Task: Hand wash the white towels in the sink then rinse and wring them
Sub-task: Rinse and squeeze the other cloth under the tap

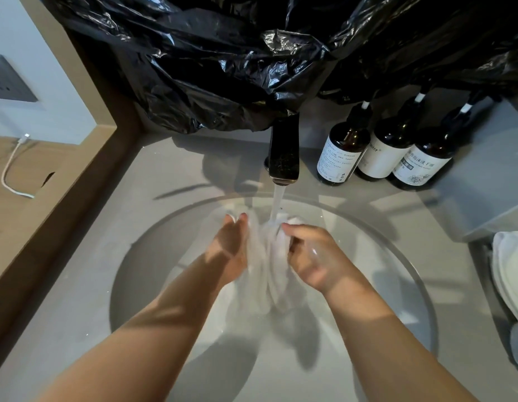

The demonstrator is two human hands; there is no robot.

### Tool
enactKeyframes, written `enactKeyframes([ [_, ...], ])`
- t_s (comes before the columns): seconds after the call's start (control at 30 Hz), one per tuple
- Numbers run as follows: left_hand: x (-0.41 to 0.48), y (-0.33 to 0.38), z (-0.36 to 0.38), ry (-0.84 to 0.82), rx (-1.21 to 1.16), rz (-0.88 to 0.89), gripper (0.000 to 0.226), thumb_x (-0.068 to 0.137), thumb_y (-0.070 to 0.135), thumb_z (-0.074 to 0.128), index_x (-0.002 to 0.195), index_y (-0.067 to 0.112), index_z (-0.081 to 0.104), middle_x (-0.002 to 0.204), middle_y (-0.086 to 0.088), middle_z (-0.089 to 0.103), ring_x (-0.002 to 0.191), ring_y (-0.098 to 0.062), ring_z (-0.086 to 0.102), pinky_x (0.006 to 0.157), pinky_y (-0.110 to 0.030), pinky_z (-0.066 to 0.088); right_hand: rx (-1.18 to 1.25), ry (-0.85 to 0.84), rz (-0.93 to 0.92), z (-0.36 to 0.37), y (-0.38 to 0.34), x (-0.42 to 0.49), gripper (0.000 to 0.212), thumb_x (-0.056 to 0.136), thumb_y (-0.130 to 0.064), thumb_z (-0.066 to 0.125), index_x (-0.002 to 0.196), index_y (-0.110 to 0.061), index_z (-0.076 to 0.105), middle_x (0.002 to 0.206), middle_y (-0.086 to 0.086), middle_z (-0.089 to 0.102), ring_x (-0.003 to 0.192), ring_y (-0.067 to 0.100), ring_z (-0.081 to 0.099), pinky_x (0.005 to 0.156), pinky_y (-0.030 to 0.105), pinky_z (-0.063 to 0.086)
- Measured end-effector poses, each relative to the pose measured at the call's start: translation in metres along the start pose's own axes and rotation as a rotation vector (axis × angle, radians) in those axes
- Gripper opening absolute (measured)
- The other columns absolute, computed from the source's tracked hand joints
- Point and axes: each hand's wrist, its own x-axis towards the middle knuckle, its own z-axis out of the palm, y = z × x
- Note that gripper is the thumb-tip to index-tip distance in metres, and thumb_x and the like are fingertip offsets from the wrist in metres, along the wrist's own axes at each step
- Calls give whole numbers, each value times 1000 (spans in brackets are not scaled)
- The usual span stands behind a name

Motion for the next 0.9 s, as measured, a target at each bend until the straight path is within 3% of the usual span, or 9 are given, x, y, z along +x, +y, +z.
enactKeyframes([
  [0.1, -4, 1, 15, 66, 78, 64, 32, 103, 35, 31, 109, 10, 52, 85, -5, 56, 60, -12, 57, 47, -14, 48, -318, 153, -175, 13, 16, -6, 20, 94, -11, 57, 74, -10, 53, 63, 2, 54, 59, 17, 54, 56, 22, 45],
  [0.2, -15, -11, 29, 20, 79, 56, 42, 101, 45, 29, 103, 13, 57, 90, -7, 64, 79, -18, 64, 74, -31, 52, -826, 289, -455, 15, 20, 1, 22, 96, -36, 49, 88, -15, 54, 82, 0, 53, 76, 18, 52, 72, 28, 43],
  [0.3, -26, -13, 39, 31, -31, 22, 44, 102, 40, 33, 108, 9, 63, 103, -16, 68, 95, -27, 65, 90, -34, 50, -875, 361, -252, 6, 9, 19, 47, 96, -53, 35, 112, -12, 53, 108, 8, 56, 103, 29, 56, 89, 36, 44],
  [0.4, -19, -1, 34, -2, -70, -8, 40, 103, 37, 32, 94, 11, 61, 77, -7, 65, 62, -10, 66, 56, -15, 52, -938, 385, -334, 20, 24, 22, 50, 95, -55, 35, 108, -9, 49, 106, 11, 62, 100, 31, 61, 82, 32, 44],
  [0.5, -17, 7, 26, -13, -92, -90, 48, 104, 38, 24, 83, 12, 58, 60, -2, 64, 60, -13, 60, 53, -23, 51, -1072, 321, -512, 28, 38, 9, 46, 96, -48, 39, 118, -8, 47, 108, 12, 58, 102, 30, 58, 86, 35, 46],
  [0.63, -25, -5, 31, 72, -55, -18, 38, 104, 33, 32, 83, 14, 58, 67, -2, 62, 68, -18, 64, 55, -19, 52, -1009, 247, -510, 19, 27, 9, 25, 98, -44, 38, 97, -20, 45, 100, 4, 61, 95, 27, 59, 80, 33, 45],
  [0.73, -17, -10, 29, 141, 102, 81, 37, 101, 33, 40, 83, 12, 65, 77, -8, 68, 82, -32, 66, 76, -37, 53, -820, 248, -459, 18, 26, 10, 24, 99, -37, 39, 80, -25, 48, 78, -6, 59, 84, 22, 58, 82, 34, 47],
  [0.8, -16, -8, 30, 137, 243, 131, 41, 94, 41, 44, 95, 6, 67, 90, -11, 69, 87, -32, 65, 84, -42, 53, -715, 299, -295, 15, 26, 20, 28, 100, -28, 37, 80, -21, 55, 81, -1, 60, 86, 25, 57, 82, 33, 46],
  [0.9, -16, 1, 25, 76, 302, 109, 43, 85, 49, 49, 90, 11, 68, 93, -14, 70, 91, -34, 66, 88, -45, 53, -355, 283, -24, 12, 18, 26, 30, 97, -26, 42, 78, -16, 63, 82, 6, 64, 83, 28, 60, 80, 35, 47],
])
